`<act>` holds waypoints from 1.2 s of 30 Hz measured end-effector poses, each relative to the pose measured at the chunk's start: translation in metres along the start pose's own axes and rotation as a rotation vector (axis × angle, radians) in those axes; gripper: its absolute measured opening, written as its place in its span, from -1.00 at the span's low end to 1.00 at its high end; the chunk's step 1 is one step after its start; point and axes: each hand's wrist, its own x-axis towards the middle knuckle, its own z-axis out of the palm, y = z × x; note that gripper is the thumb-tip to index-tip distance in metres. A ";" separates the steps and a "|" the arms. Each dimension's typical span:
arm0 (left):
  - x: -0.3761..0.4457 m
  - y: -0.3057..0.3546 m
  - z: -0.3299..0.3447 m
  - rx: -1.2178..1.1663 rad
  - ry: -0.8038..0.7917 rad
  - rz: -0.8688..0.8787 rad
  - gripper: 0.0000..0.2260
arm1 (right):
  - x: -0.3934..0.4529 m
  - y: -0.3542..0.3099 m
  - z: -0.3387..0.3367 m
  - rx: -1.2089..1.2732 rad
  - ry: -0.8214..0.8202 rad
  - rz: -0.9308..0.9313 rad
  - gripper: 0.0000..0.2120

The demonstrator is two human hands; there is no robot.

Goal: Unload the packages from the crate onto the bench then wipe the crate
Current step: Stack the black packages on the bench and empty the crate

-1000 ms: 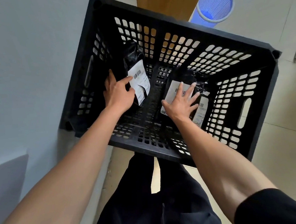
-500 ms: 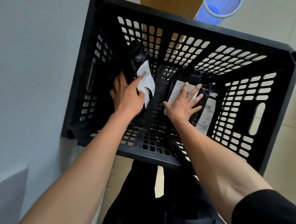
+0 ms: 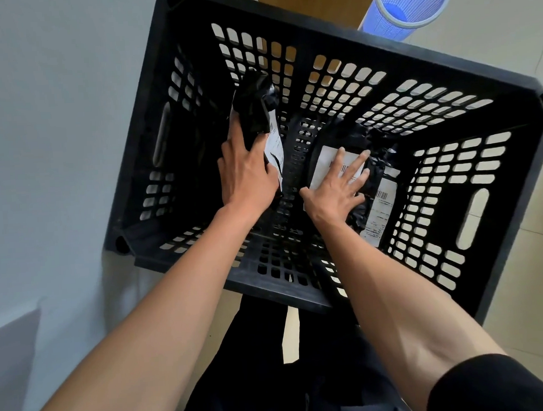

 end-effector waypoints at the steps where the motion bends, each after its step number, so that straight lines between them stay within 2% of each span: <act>1: 0.001 0.001 0.001 -0.017 0.000 0.007 -0.45 | -0.001 0.001 -0.001 0.004 0.004 -0.006 0.16; 6: 0.006 0.005 0.009 -0.157 0.029 -0.006 -0.42 | -0.004 0.006 -0.005 0.026 0.016 -0.038 0.09; 13: 0.017 0.009 0.015 -0.178 0.036 -0.045 -0.29 | -0.007 0.015 -0.016 0.060 0.031 -0.087 0.03; 21: 0.003 0.010 -0.003 -0.272 0.019 -0.061 -0.20 | -0.021 0.015 -0.038 0.046 0.053 -0.182 -0.17; 29: -0.025 0.017 -0.024 -0.432 0.041 -0.032 -0.22 | -0.049 0.026 -0.075 0.053 0.043 -0.237 -0.22; 36: -0.040 0.026 -0.053 -0.507 0.093 0.040 -0.17 | -0.084 0.028 -0.121 0.127 0.153 -0.317 -0.19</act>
